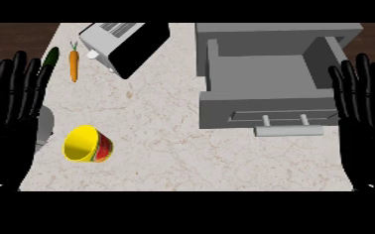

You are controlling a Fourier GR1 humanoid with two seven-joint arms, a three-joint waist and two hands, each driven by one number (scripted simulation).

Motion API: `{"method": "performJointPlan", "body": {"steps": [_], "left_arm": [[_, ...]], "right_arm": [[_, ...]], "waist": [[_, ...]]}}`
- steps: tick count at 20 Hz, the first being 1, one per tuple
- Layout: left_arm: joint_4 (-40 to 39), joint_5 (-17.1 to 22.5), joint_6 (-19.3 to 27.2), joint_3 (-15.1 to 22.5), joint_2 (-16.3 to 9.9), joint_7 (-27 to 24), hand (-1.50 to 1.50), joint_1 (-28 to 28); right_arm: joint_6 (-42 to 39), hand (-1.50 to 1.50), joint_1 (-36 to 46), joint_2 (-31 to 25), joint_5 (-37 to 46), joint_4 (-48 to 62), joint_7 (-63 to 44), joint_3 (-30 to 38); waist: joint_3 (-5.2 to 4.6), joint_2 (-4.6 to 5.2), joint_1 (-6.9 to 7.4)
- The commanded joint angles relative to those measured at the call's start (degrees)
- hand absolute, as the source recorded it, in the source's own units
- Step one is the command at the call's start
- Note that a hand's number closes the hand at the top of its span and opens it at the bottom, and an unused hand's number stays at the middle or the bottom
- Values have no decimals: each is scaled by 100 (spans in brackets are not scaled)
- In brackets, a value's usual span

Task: Pick up the cup, place it into the drawer and close the drawer

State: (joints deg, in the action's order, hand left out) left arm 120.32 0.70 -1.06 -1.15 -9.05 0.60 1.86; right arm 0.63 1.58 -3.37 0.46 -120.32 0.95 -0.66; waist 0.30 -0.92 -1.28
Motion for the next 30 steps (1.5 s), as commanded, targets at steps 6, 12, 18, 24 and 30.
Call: {"method": "performJointPlan", "body": {"steps": [6, 12, 18, 24, 30], "left_arm": [[-121, 2600, -2609, -3, -902, -546, -150, -319], [-956, 4453, -3656, -507, -1427, -176, -150, -799], [-1076, 4703, -3588, -622, -1376, 363, -150, -452], [-1637, 4909, -3805, -919, -1406, 589, -150, 40], [-1135, 4392, -3890, -883, -981, 618, -150, -607]], "right_arm": [[-144, -150, -227, -73, -77, -331, -419, -165], [-542, -150, 139, -182, -742, 549, -382, 101], [-393, -150, 426, -165, -682, 28, -1166, 8], [-568, -150, 606, -147, -718, 826, -461, 241], [-309, -150, 503, 38, -503, 420, -685, 48]], "waist": [[-63, 63, 126], [-34, 110, 195], [-31, 89, 138], [-30, 94, 136], [-30, 88, 146]]}}
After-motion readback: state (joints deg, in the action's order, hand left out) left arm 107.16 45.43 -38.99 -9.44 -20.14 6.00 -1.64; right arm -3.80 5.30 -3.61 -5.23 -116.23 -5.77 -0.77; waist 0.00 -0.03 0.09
